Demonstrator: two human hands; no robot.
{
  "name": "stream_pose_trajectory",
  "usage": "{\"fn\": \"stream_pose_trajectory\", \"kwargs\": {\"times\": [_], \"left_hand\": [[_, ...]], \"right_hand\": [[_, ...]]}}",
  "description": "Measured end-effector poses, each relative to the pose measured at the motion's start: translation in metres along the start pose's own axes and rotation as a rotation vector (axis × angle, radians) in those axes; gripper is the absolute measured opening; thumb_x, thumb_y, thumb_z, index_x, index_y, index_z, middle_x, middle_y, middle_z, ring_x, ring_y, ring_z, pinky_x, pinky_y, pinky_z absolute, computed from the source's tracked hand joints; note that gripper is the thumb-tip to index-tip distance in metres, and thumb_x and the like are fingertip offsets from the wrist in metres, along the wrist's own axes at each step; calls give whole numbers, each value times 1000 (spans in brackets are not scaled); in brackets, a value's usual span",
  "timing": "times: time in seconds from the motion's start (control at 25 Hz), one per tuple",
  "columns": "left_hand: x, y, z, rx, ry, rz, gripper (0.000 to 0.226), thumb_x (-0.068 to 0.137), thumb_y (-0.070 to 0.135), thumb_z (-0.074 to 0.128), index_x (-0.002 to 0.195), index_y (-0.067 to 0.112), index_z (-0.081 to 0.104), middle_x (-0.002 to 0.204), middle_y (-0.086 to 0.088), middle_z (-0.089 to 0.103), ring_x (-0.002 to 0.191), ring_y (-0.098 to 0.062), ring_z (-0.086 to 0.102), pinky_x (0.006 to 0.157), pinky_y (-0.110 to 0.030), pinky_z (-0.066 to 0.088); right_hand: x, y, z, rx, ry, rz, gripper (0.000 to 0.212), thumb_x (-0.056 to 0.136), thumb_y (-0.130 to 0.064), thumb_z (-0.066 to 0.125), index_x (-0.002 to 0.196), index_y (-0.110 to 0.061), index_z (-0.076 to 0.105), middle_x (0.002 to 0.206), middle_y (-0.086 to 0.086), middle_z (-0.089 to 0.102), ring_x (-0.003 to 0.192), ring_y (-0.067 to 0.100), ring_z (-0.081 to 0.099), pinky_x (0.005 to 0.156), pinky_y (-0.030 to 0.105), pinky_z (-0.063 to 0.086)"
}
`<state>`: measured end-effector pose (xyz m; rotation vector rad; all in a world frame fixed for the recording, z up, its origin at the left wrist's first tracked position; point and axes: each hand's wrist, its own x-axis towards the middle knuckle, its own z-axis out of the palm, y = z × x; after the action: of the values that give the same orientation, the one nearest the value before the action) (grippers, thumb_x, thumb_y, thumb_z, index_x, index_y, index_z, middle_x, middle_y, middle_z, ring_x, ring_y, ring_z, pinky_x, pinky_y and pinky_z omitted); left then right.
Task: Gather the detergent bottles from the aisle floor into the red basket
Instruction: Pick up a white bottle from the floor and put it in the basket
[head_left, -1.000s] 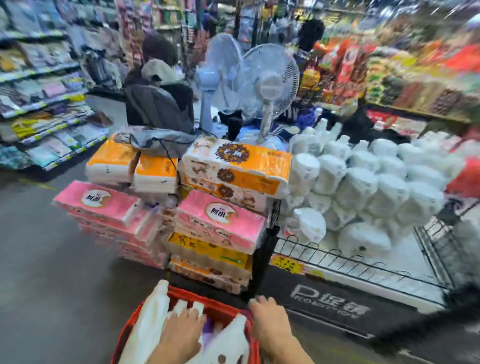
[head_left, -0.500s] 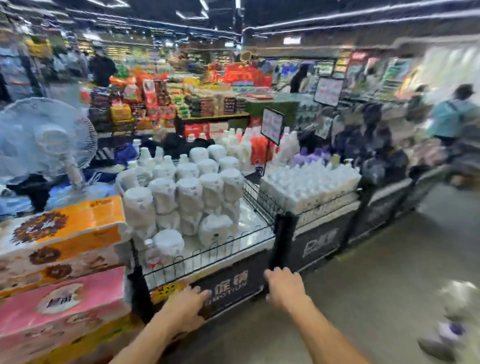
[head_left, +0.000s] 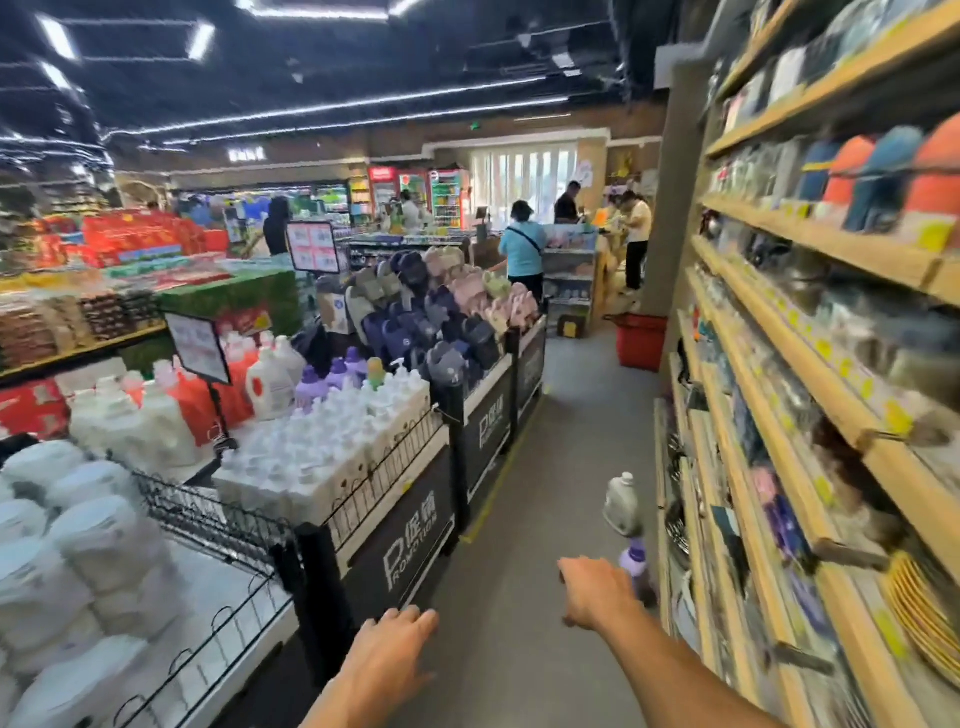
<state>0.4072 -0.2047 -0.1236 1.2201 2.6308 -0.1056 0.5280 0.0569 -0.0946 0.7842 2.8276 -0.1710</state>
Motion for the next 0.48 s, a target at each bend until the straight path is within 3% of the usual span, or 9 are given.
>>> {"fn": "stream_pose_trajectory", "kwargs": {"times": [0.32, 0.48], "left_hand": [[150, 50, -38, 135, -2, 125, 60, 91, 48, 64, 142, 27, 39, 140, -1, 47, 130, -28, 46, 100, -45, 39], [236, 59, -58, 145, 26, 184, 59, 90, 50, 64, 140, 28, 42, 139, 0, 49, 129, -27, 48, 99, -43, 40]], "right_hand": [[75, 92, -27, 51, -6, 151, 46, 91, -27, 68, 134, -21, 53, 135, 7, 61, 128, 32, 56, 100, 40, 46], [137, 117, -34, 97, -46, 221, 34, 90, -27, 62, 123, -20, 56, 128, 6, 62, 124, 33, 55, 96, 38, 47]]}}
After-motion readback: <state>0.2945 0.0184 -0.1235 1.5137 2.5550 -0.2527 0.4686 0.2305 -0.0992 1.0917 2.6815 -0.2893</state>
